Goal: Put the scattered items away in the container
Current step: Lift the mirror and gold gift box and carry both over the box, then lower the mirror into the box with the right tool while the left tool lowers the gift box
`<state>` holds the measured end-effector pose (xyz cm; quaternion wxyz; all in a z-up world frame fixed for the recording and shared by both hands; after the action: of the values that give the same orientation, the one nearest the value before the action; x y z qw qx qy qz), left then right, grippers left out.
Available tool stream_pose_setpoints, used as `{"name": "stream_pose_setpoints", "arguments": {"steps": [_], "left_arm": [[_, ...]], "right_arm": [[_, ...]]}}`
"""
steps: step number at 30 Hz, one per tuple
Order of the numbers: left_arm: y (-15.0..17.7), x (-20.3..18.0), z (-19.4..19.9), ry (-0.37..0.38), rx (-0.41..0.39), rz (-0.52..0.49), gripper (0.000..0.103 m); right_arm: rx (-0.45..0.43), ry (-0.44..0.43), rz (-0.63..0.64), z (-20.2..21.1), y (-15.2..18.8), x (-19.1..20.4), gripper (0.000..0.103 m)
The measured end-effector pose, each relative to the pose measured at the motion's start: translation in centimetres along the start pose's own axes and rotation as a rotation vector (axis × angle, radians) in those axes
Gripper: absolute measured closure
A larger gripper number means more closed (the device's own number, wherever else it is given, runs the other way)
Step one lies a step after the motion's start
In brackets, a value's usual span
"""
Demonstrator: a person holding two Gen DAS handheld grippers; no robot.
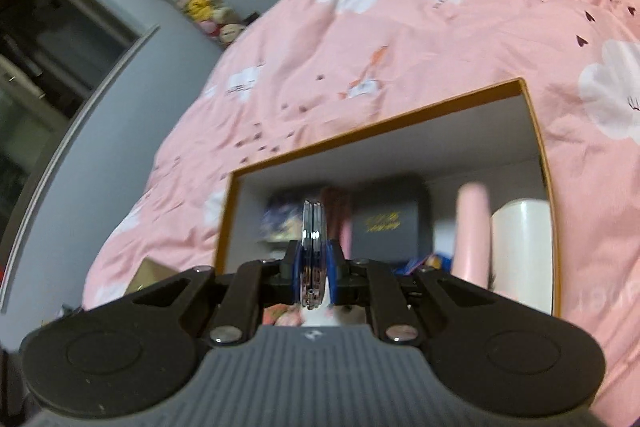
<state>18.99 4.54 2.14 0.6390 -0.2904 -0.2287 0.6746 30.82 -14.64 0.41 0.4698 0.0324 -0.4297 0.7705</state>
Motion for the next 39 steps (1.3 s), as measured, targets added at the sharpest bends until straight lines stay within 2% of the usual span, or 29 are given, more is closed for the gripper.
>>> {"name": "stream_pose_setpoints", "arguments": {"steps": [9,16,22,26,30,35,39], "left_arm": [[-1.0,0.0,-3.6,0.021,0.036,0.016,0.032],[-1.2,0.2,-4.8,0.02,0.052,0.018,0.032],[-1.5,-0.2,-4.9,0.032,0.044,0.004,0.032],[-1.7,-0.6,-5.1,0.025,0.039,-0.003,0.032],[-2.1,-0.7,-5.6,0.011,0.03,0.0,0.032],[-3.1,-0.6,-7.1,-0.012,0.012,0.06,0.032],[-3.6,-0.3,-8.9,-0.06,-0.006,0.162,0.032]], "right_arm": [[0.041,0.011,-0.075,-4.2,-1.1,-3.0,0.088],[0.056,0.033,-0.065,-4.7,-1.0,-3.7,0.088],[0.082,0.096,-0.038,-5.4,-1.2,-3.8,0.087],[0.124,0.222,0.047,-6.5,-1.3,-3.0,0.085],[0.139,0.218,0.042,-6.7,-1.2,-3.2,0.081],[0.103,0.238,0.09,-4.8,-0.8,-2.2,0.081],[0.081,0.224,0.136,-3.6,-0.2,-1.0,0.081]]}}
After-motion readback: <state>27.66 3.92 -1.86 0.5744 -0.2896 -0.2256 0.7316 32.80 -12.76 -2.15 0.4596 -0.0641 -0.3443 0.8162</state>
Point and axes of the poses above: each gripper's, at about its wrist camera, not at the fingertips, and z roughly against the way its jaws point, x to its left, y to its underside, the point moved 1 cm from there along -z, roughly the way its jaws point, and after that the axes turned 15 degrees about z, right-handed, at the moved point
